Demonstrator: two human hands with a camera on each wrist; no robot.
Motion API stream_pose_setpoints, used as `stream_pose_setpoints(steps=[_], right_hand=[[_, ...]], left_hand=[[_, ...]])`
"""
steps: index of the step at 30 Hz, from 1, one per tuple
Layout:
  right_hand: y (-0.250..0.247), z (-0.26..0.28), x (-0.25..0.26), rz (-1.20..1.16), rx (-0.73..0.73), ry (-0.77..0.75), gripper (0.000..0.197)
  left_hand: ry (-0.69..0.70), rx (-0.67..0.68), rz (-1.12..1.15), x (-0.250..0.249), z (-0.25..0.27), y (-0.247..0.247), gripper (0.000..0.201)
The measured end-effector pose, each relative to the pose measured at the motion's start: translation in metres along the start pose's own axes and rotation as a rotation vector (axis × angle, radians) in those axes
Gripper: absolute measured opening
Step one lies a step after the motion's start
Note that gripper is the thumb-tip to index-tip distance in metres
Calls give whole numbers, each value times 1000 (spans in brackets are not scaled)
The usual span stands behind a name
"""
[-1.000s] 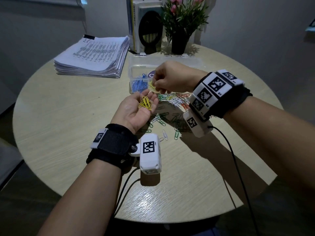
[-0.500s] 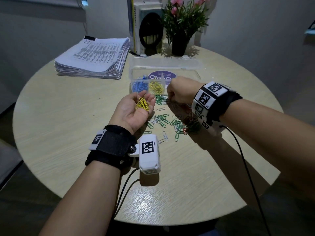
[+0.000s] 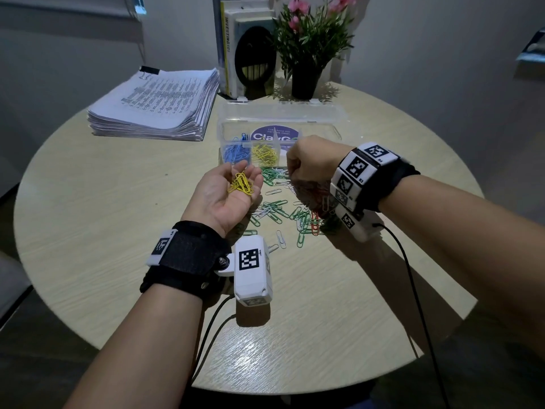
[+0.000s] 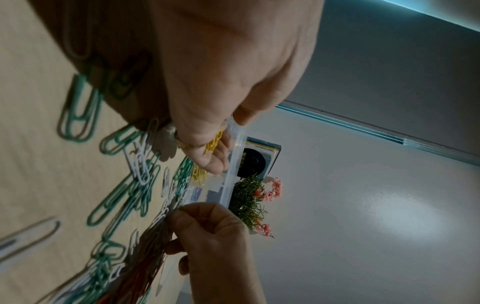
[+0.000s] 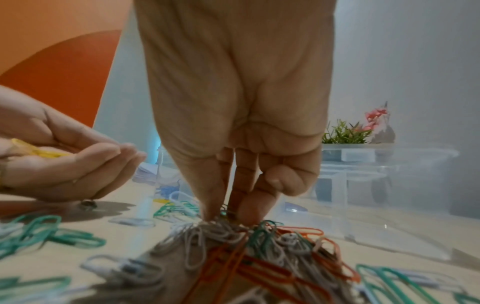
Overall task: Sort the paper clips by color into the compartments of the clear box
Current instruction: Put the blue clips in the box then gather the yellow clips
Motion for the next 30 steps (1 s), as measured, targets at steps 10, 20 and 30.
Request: stream_pose_setpoints(steps=[10,20,30], right_hand=[[-10,6,-8,-218,-20,65,11],[-40,33,6,-461,11,-68,9],[-20,35,-81,-125,-284,377,30]], left_hand=[[-2,4,-21,2,2,1,28],[-123,53,-109,38,20,21,38],[-73,104,-201,7,19,44,11]])
Point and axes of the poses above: each hand's wrist, its own z-axis away from the middle knuckle, its own y-axis out of the palm, x = y × z, the point moved 2 cm from there along -z, towards the middle knuckle, and after that the axes turned 10 degrees about z, right-handed, at the moved point
